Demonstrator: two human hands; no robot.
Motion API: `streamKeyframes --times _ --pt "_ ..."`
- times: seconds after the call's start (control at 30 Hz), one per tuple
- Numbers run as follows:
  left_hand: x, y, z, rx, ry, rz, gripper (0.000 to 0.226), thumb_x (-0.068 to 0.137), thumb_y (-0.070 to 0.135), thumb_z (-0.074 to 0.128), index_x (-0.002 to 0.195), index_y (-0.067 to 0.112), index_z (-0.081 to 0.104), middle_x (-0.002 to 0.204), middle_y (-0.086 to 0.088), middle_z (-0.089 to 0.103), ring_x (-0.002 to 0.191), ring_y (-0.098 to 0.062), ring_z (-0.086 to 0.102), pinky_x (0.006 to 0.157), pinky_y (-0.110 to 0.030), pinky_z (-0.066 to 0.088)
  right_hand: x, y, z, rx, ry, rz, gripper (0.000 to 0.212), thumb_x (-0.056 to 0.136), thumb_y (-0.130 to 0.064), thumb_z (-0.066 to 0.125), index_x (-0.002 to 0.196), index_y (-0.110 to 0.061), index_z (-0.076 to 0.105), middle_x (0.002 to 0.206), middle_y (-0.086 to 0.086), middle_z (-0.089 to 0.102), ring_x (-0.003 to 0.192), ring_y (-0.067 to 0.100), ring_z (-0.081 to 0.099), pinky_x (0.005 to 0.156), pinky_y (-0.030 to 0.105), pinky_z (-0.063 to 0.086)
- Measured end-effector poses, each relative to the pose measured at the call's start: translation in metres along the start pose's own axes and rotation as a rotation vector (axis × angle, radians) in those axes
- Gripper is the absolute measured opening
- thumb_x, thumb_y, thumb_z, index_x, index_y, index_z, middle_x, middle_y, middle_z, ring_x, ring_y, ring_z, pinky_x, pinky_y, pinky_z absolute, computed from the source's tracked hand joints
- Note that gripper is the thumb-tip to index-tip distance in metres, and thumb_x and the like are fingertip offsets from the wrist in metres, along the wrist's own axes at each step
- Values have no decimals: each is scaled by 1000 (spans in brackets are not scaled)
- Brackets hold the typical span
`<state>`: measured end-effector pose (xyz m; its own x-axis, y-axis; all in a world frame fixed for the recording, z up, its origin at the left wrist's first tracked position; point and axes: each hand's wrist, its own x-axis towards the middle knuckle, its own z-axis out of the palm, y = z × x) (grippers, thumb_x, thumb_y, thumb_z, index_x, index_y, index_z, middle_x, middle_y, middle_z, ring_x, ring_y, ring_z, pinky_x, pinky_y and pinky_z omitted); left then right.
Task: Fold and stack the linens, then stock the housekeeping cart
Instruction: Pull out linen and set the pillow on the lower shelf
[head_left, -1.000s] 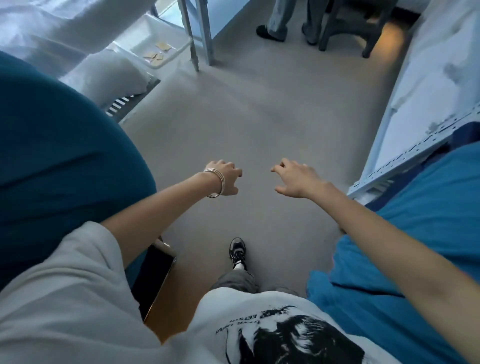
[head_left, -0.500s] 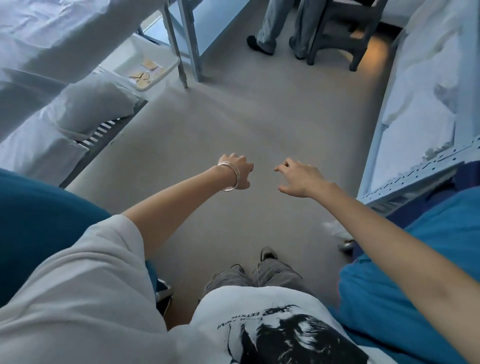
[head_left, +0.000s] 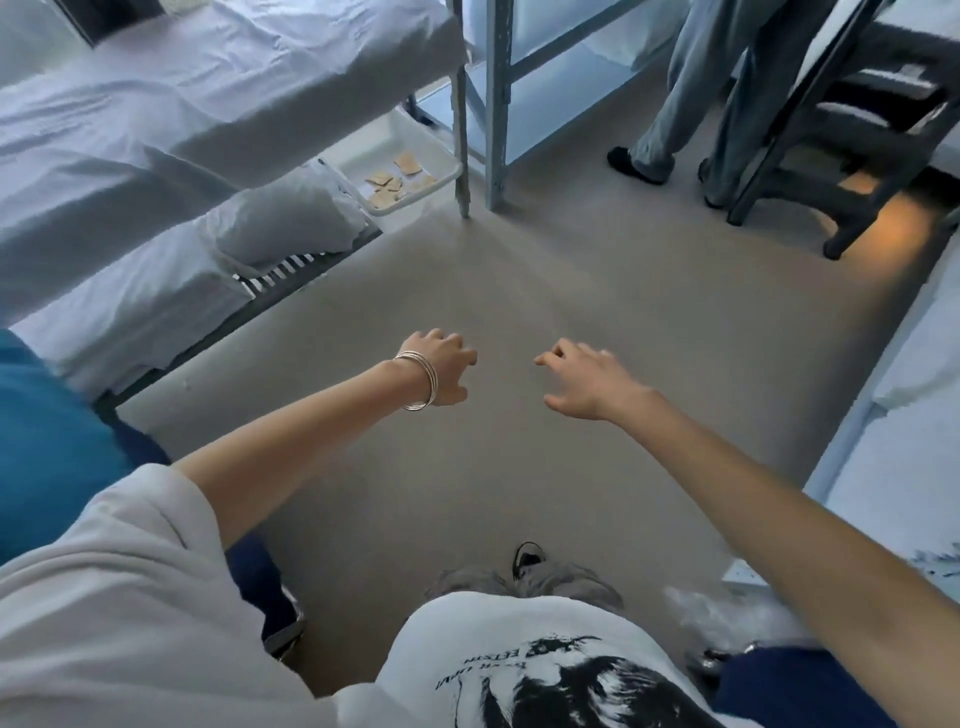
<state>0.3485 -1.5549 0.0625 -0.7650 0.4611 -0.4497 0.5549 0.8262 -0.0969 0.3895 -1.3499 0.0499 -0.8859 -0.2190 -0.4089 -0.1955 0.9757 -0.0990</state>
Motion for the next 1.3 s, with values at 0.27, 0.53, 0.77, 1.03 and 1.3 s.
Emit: streamKeyframes --times 0.27,0.53,0.77,1.03,1.3 --pt "17 -54 -10 -112 -2 -227 54 87 39 55 137 26 40 136 -3 43 126 -27 39 98 -37 37 88 -3 -49 -105 16 -207 58 89 -40 53 141 -24 36 134 7 38 123 27 42 100 39 37" --pt "55 -136 -17 -150 15 -343 56 86 40 56 138 27 39 137 -1 42 126 -25 40 99 -35 36 190 -21 -104 -168 71 -291 58 88 -37 54 142 -22 36 133 9 39 122 29 42 98 42 39" --pt "106 -221 -44 -187 97 -384 57 86 38 55 139 28 38 138 -1 42 127 -25 39 101 -35 34 279 -47 -156 -203 99 -306 62 87 -35 56 143 -22 34 133 9 39 122 29 43 96 41 39" --pt "152 -291 -65 -145 152 -390 59 87 39 54 141 26 35 140 -1 39 127 -25 37 103 -36 32 359 -61 -193 -217 143 -341 65 86 -31 58 144 -21 32 134 9 40 123 28 42 97 42 39" --pt "211 -328 -77 -154 131 -424 59 87 40 53 141 27 35 140 -1 40 128 -25 37 102 -36 32 434 -44 -222 -252 155 -393 64 85 -29 60 143 -20 34 135 10 41 123 29 44 98 42 40"
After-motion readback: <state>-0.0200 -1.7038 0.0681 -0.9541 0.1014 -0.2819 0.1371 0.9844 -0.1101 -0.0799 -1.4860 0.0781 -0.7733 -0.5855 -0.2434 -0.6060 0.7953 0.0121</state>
